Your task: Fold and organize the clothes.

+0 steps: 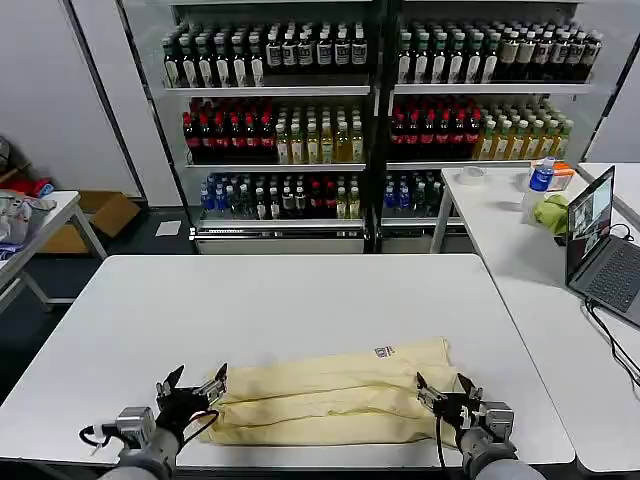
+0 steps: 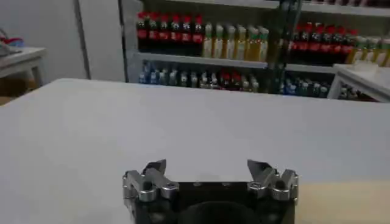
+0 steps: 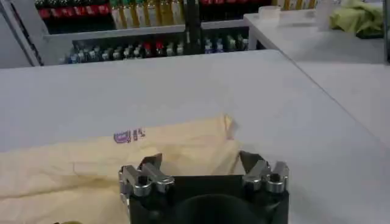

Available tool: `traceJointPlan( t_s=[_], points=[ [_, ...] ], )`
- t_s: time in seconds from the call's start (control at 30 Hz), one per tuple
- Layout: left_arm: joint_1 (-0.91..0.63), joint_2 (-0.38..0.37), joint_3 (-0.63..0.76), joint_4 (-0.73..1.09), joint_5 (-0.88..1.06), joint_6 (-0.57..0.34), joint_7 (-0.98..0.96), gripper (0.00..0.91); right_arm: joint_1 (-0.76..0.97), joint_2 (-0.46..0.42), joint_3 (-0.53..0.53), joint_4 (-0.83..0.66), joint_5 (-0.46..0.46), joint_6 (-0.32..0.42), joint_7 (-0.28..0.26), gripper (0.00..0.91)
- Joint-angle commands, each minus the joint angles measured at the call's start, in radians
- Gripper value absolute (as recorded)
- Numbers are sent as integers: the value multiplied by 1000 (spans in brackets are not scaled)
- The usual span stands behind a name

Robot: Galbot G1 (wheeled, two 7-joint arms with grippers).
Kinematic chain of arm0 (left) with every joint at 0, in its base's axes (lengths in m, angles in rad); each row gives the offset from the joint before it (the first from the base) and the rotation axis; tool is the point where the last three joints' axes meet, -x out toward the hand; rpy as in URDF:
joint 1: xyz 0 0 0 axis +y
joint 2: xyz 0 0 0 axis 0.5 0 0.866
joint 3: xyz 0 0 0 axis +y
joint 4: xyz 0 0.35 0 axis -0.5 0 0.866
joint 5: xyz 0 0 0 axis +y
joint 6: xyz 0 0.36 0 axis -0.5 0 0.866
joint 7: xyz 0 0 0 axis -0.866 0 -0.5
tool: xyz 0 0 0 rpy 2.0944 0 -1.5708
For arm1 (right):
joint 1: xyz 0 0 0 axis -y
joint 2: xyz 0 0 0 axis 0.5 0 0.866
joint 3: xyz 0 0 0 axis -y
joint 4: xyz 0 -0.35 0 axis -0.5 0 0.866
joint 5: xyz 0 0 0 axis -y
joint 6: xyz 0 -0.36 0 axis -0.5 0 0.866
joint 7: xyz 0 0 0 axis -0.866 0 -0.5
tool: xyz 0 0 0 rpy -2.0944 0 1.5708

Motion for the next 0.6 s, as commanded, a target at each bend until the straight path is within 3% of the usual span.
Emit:
traceJointPlan(
  t_s=[0.03,0.6],
  points=[
    [92,-143,26,-15,42,-88,-50,907,-20,9,1,5,-3,4,-2,907],
    [54,-185,100,96,96,-120,-47,907,-26,14,4,20,1,4,7,907]
  ],
)
